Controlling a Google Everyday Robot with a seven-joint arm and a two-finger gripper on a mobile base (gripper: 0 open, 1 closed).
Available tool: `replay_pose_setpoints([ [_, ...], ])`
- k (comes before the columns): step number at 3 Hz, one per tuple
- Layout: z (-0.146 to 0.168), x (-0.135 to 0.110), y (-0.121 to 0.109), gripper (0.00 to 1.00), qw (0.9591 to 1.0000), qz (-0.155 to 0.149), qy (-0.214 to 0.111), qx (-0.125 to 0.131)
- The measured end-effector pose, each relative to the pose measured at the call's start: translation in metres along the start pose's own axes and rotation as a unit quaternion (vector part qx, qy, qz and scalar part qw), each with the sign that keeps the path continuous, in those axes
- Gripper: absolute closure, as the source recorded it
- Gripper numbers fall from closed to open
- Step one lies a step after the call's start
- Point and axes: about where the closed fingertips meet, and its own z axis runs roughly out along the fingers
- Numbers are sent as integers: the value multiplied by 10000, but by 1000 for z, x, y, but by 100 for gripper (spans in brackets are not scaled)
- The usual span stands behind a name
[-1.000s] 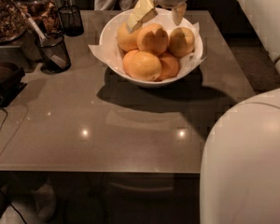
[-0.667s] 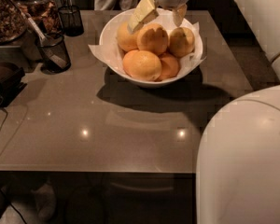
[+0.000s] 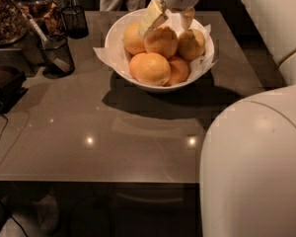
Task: Pick orange from white bowl
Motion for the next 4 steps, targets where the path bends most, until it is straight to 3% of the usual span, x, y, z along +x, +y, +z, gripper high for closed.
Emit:
replay_pose_setpoints([
  [2, -2, -1, 1, 31, 10000, 0, 41, -43],
  [4, 3, 14, 13, 32, 9988, 12, 290, -407],
])
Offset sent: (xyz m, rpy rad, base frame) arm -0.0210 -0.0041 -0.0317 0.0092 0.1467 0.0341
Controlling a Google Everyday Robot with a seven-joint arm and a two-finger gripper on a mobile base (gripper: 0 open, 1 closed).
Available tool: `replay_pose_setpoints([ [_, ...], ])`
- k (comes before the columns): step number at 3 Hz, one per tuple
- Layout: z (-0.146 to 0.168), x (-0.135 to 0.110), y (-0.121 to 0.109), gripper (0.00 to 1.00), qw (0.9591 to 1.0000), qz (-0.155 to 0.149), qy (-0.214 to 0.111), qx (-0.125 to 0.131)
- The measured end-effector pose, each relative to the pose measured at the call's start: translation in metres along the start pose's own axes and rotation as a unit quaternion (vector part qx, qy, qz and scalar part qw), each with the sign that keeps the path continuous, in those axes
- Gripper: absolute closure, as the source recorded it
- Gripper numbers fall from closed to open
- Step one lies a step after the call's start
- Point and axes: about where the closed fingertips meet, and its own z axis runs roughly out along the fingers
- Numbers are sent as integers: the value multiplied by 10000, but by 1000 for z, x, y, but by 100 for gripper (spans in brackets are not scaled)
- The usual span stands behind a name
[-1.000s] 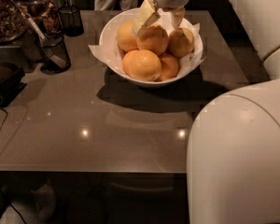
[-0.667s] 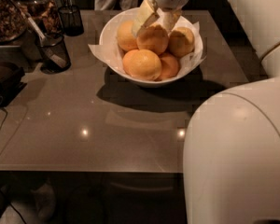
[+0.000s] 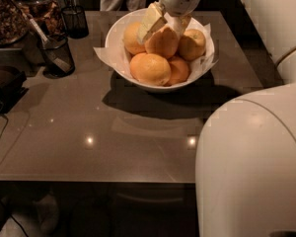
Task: Pick orange from white bowl
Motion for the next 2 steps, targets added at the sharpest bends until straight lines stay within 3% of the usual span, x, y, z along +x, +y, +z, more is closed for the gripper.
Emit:
replay_pose_setpoints([
  [2, 3, -1, -3, 31, 10000, 5, 63, -53],
])
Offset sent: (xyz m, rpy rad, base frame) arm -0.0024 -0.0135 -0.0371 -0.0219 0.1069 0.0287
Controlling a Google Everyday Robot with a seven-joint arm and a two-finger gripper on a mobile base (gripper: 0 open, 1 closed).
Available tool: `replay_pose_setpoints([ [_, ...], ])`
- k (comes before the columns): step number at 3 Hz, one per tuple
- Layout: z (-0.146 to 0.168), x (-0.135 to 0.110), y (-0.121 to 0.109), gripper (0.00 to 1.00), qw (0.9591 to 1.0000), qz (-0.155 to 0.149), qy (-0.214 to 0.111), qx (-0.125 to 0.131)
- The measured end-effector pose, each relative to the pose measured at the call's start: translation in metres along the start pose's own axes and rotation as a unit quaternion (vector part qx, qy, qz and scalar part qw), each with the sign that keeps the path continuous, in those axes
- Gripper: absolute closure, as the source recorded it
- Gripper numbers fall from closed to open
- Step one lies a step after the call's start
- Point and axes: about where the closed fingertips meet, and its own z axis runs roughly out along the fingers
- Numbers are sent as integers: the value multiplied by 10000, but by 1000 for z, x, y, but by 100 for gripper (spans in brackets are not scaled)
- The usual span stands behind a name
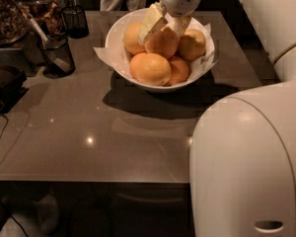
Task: Pick orange from white bowl
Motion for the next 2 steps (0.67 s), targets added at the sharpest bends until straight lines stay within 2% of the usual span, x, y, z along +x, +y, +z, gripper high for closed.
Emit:
replay_pose_setpoints([
  [1, 1, -1, -2, 31, 10000, 5, 24, -8],
  [2, 1, -2, -5, 50, 10000, 16, 39, 3],
])
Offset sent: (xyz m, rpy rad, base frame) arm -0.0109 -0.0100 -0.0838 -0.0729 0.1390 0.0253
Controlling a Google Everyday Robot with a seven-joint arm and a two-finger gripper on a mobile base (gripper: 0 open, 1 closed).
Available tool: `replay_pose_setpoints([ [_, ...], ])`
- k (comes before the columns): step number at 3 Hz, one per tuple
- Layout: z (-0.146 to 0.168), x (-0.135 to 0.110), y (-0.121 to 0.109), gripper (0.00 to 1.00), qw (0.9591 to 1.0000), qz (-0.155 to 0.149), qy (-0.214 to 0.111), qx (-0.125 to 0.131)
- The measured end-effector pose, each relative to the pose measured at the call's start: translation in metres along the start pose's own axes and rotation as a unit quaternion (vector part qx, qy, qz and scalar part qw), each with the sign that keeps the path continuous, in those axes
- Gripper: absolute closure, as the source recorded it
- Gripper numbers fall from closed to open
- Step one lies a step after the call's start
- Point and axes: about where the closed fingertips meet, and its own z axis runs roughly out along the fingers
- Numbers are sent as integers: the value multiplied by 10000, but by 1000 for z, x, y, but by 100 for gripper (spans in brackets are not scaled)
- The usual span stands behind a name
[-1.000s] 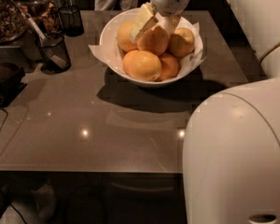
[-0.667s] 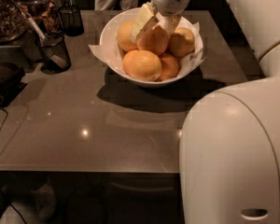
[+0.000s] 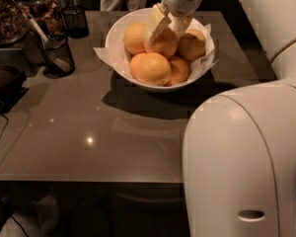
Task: Pick orange from white bowl
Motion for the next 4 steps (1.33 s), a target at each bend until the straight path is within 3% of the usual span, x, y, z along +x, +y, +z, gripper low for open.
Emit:
replay_pose_setpoints([
  [2, -1, -2, -6, 96, 10000, 14, 7, 33],
  [3, -12, -6, -4, 100, 9994, -165, -288, 115],
  [4, -38, -15, 10, 100, 9961, -499, -710, 150],
])
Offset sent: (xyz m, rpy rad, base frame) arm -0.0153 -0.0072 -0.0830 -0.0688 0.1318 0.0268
